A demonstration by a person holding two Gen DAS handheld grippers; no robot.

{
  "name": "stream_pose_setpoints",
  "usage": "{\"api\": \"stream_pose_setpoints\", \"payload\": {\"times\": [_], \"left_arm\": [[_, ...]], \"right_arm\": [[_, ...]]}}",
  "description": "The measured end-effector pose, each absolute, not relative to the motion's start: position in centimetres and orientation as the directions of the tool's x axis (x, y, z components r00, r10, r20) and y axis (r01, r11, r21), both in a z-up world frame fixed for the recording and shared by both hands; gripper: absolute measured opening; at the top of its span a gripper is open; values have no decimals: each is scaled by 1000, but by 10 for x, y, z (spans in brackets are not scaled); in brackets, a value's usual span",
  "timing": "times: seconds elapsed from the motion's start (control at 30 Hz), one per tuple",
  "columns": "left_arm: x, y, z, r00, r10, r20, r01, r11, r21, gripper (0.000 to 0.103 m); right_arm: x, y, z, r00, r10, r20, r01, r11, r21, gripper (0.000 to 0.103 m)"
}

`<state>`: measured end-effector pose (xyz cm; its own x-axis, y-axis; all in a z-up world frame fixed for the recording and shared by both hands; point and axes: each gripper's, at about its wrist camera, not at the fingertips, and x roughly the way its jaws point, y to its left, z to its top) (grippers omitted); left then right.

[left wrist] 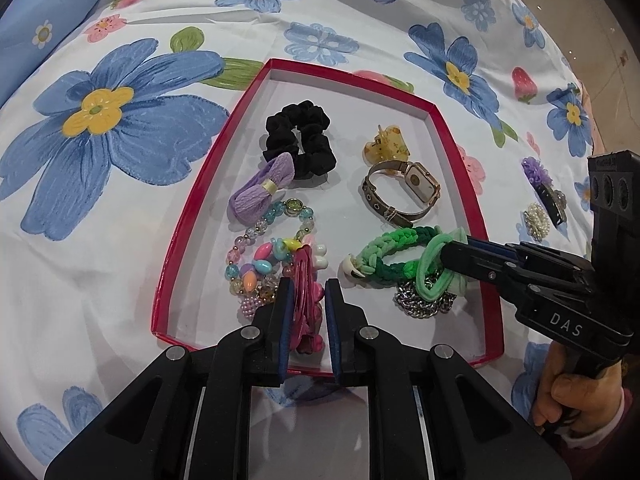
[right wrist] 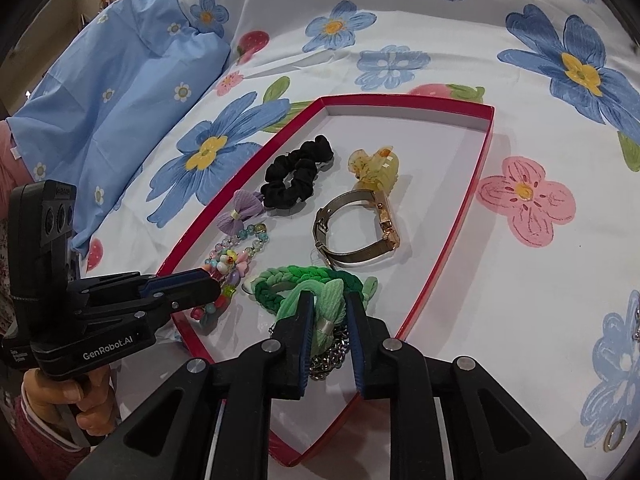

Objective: Organize jewelry

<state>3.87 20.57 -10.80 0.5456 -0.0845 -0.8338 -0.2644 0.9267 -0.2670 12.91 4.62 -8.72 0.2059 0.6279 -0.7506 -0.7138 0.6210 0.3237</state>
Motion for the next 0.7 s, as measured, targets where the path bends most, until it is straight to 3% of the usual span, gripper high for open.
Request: {"api": "stream_pose_setpoints", "payload": {"times": [0.37,0.6,0.7], "left_arm": [[37,203,-103,556,-83,-827,-267,925,-272,24],[33,201,-96,568,-77,-819,-271,922,-275,30],[30,201,-92,577,-71,-814,-281,918,-280,40]], "right_arm": [[124,46,-81,211,627,-750,-730,611,306,35],[125,38,-74,234,635,-737,-721,621,307,38],[126,33,-70,241,646,-724,-712,625,321,38]]}}
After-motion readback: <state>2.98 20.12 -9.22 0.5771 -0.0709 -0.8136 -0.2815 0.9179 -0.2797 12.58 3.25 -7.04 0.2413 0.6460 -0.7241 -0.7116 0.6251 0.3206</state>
